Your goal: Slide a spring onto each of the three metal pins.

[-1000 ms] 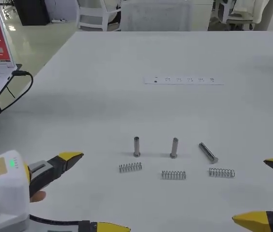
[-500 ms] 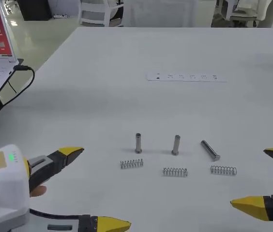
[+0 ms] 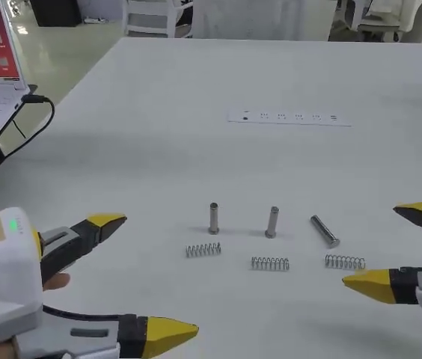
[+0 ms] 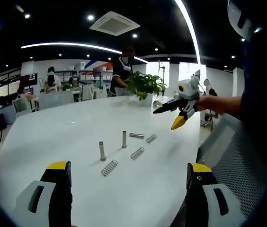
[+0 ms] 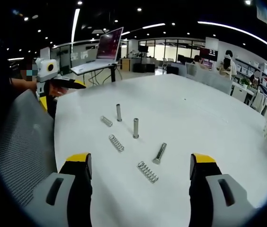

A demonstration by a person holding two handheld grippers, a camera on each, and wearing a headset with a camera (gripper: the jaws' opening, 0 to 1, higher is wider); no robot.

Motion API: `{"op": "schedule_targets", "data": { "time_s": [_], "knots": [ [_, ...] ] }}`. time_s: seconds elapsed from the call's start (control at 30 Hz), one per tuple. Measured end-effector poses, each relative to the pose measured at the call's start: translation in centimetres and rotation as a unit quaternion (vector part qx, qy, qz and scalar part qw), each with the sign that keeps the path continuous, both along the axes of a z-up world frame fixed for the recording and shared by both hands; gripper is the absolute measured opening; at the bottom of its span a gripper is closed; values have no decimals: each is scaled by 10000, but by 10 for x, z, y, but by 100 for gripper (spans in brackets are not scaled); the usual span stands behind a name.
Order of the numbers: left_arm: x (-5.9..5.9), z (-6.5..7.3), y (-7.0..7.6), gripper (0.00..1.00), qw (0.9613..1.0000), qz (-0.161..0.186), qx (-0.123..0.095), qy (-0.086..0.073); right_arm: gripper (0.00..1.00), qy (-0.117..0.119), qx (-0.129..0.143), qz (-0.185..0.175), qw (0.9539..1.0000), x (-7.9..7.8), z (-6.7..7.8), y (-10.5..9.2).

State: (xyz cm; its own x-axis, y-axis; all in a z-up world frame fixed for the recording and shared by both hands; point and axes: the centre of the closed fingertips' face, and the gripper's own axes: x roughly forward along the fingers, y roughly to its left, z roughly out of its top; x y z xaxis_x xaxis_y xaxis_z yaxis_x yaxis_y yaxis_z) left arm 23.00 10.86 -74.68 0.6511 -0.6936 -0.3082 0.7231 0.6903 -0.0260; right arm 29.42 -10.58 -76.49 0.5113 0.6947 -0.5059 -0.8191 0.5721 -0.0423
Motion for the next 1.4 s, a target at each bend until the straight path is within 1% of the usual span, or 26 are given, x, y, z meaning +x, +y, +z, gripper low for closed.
{"op": "schedule_targets", "data": {
  "time_s": [0.1,0.17,0.43,0.57,0.63,0.77,0.9,1.03,1.07,1.1,1.27,1.33,1.4],
  "knots": [
    [5,2,2,99,10000,11,10,-31,85,-35,-67,30,10000,7,1,2],
    [8,1,4,99,10000,10,43,-34,85,-51,-102,31,9999,12,2,3],
    [18,-10,5,99,9999,-44,137,60,83,-71,-237,45,9997,26,2,9],
    [24,-12,4,99,9999,-52,127,94,81,-68,-266,19,9996,33,3,10],
    [26,-13,2,99,9999,-62,107,97,81,-77,-289,-14,9996,39,4,11],
    [28,-14,-1,99,9999,-76,79,111,78,-75,-402,-90,9991,51,2,13],
    [28,-15,-1,99,9998,-80,89,139,75,-11,-529,-144,9985,61,-5,15],
    [29,-15,-1,99,9999,-61,73,139,70,140,-672,-244,9973,71,-16,15],
    [29,-15,-1,99,9999,-60,72,138,69,173,-712,-252,9970,72,-19,15],
    [29,-15,-1,99,9999,-61,76,135,68,224,-814,-263,9961,74,-23,15],
    [29,-15,-1,99,9998,-68,85,139,63,348,-1035,-285,9936,79,-36,15],
    [29,-15,-2,99,9998,-64,84,144,62,360,-1203,-318,9916,81,-42,13],
    [29,-15,-2,99,9998,-66,84,149,60,451,-1250,-344,9905,82,-46,13]
  ]
}}
